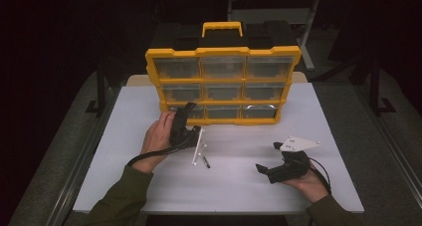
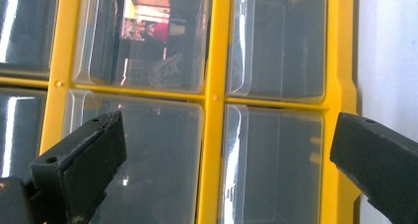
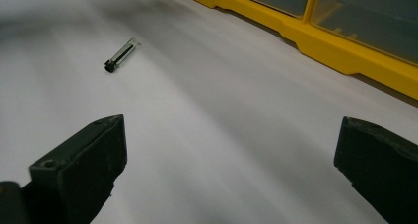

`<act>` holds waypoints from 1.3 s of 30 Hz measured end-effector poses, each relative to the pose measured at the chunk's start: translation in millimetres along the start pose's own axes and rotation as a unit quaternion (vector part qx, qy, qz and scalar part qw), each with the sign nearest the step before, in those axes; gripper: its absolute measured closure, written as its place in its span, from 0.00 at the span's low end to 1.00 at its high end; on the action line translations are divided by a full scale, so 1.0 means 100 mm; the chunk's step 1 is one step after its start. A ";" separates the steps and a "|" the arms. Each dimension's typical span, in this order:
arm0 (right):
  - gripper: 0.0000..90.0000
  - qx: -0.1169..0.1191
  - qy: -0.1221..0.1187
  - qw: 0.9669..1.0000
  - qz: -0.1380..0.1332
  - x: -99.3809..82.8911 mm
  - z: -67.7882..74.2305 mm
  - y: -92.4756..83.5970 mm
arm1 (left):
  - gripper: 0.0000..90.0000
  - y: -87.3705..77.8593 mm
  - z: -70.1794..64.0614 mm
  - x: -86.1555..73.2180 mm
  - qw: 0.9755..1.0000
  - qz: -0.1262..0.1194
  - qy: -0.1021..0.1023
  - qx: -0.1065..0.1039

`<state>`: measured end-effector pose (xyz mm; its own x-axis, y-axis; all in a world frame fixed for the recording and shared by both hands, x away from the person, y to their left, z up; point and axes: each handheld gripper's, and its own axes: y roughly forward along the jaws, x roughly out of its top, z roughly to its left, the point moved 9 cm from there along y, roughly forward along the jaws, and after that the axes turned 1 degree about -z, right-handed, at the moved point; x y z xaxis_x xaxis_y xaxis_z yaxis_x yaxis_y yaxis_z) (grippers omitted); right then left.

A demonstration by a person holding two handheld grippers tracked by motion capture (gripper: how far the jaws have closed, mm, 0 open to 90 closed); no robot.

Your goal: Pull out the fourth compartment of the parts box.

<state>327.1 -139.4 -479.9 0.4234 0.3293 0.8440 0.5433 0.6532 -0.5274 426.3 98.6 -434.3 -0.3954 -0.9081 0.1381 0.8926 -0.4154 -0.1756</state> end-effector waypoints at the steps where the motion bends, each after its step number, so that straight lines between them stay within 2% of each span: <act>1: 0.00 0.000 0.000 1.000 0.000 0.00 0.00 0.00 | 0.01 0.00 0.00 -0.01 1.000 0.001 -0.001 0.002; 2: 0.00 0.000 0.000 1.000 0.000 0.00 0.00 0.00 | 0.01 -0.02 0.02 -0.04 1.000 0.017 0.014 -0.001; 5: 0.00 0.000 0.000 1.000 0.000 0.00 0.00 0.00 | 0.01 -0.03 0.04 -0.06 0.999 0.026 0.022 0.001; 14: 0.00 -0.001 -0.001 1.000 -0.001 0.00 0.00 -0.01 | 0.01 -0.05 0.10 -0.15 0.999 0.045 0.015 0.012; 28: 0.00 -0.002 0.000 1.000 -0.001 0.00 0.00 -0.01 | 0.01 -0.07 0.17 -0.26 0.997 0.067 0.017 0.029; 33: 0.00 -0.001 -0.001 1.000 -0.001 0.00 0.00 -0.01 | 0.01 -0.09 0.20 -0.30 0.996 0.080 0.020 0.033; 39: 0.00 -0.001 -0.001 1.000 -0.001 0.00 0.00 -0.01 | 0.01 -0.10 0.27 -0.35 0.994 0.092 0.024 0.052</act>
<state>327.1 -139.8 -479.2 0.4210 0.3290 0.8453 0.5463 0.6520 -0.5258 436.7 135.8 -411.1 -0.2301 -0.9709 0.0666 0.9676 -0.2356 -0.0910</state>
